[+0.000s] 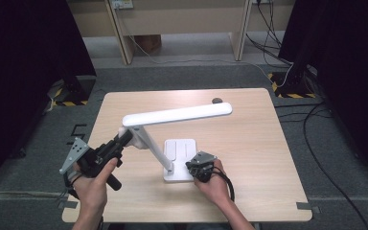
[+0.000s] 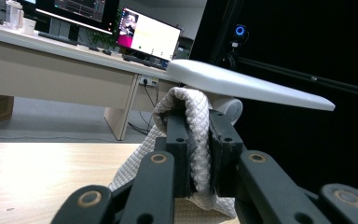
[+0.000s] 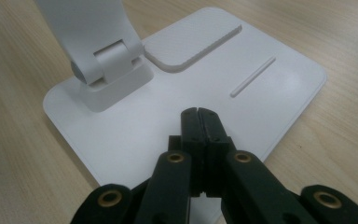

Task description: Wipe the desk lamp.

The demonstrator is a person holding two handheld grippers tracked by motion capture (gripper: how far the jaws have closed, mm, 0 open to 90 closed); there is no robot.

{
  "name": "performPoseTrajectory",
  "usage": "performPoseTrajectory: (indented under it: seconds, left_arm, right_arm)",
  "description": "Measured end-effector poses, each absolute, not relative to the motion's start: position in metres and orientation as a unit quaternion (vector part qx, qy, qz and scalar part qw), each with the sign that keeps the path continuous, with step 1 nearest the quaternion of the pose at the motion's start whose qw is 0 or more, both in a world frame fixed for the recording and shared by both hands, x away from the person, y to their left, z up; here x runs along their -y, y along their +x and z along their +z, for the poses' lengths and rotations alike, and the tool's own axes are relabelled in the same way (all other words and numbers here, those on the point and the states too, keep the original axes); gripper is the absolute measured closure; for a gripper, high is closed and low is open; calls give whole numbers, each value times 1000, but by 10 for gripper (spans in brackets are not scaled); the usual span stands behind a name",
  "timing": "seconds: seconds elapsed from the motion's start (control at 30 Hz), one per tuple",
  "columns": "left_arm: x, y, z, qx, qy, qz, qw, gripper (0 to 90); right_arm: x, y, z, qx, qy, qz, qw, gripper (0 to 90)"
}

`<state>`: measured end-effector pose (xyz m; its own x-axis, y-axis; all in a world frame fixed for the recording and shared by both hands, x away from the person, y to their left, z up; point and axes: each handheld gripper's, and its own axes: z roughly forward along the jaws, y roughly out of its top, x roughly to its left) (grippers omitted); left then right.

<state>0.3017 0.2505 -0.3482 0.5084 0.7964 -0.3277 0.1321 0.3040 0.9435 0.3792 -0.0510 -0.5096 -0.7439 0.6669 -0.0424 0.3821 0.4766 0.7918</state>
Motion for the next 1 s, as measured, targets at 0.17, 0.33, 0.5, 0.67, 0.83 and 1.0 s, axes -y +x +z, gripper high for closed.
performPoseTrajectory:
  seconds: [0.17, 0.33, 0.5, 0.67, 0.83, 1.0]
  left_arm:
    - [-248, 301, -346, -428, 539, 238, 686, 803]
    - [-249, 301, -345, -428, 541, 238, 684, 803]
    - [-251, 301, -345, -429, 540, 239, 684, 803]
    - [-248, 301, -344, -425, 543, 243, 682, 803]
    - [-248, 301, -345, -423, 546, 245, 680, 803]
    - [-247, 301, -345, -423, 547, 247, 679, 803]
  right_arm:
    - [51, 379, -510, -841, 313, 406, 173, 900]
    - [51, 379, -510, -842, 312, 405, 175, 900]
    - [51, 379, -510, -842, 311, 405, 176, 900]
    - [51, 379, -510, -842, 311, 405, 175, 900]
    - [51, 379, -510, -842, 312, 405, 174, 900]
    - [51, 379, -510, -842, 311, 405, 175, 900]
